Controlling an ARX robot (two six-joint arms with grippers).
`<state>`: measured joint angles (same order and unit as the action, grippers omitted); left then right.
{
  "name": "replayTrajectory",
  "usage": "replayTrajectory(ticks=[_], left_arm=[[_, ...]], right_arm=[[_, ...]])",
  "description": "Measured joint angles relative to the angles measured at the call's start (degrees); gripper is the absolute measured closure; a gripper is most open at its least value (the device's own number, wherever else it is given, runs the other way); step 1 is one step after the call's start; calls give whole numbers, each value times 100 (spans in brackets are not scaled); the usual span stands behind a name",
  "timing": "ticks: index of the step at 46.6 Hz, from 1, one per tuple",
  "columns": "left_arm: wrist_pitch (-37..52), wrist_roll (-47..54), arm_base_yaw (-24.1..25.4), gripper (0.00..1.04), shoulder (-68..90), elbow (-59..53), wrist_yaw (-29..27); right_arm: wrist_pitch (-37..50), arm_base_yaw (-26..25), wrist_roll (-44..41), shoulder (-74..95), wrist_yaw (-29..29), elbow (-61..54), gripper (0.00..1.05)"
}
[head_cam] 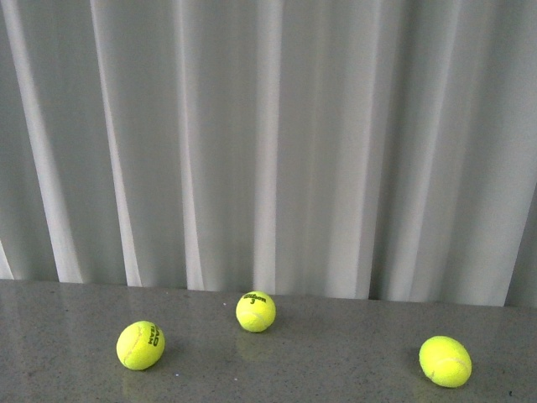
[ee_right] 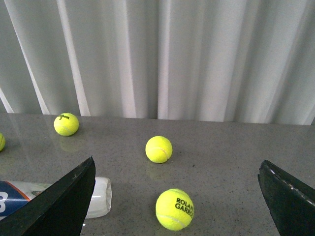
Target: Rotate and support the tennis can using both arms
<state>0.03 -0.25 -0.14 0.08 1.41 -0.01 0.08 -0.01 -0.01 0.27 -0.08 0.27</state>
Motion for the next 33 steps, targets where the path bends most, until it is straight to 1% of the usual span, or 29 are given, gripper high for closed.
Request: replayTrajectory(ticks=[17, 19, 21, 22, 24, 25, 26, 27, 30, 33], left_arm=[[-2, -4, 0, 7, 2, 0, -2], [-393, -295, 66, 7, 251, 138, -7], [-737, -640, 195, 7, 675, 337, 243], [-739, -929, 308, 7, 1058, 444, 396], [-160, -1517, 693, 7, 2347, 695, 752], [101, -1624, 800, 7, 2782, 772, 859], [483, -1799, 920, 7, 3368, 887, 1158], [868, -1843, 1014, 7, 3932, 999, 1318], [1685, -1858, 1060, 7, 5300, 1266, 1727], [2059, -1816, 1023, 7, 6384, 1497, 2098]], right_arm=[[0, 0, 0, -2, 0, 0, 7], [0, 0, 0, -2, 0, 0, 7], [0, 0, 0, -2, 2, 0, 7], [0, 0, 0, 0, 2, 0, 7], [0, 0, -2, -7, -7, 0, 7], [0, 0, 0, -7, 0, 0, 7], [-4, 0, 0, -4, 0, 0, 7], [-4, 0, 0, -4, 0, 0, 7], [-4, 0, 0, -7, 4, 0, 7], [-4, 0, -2, -7, -7, 0, 7]])
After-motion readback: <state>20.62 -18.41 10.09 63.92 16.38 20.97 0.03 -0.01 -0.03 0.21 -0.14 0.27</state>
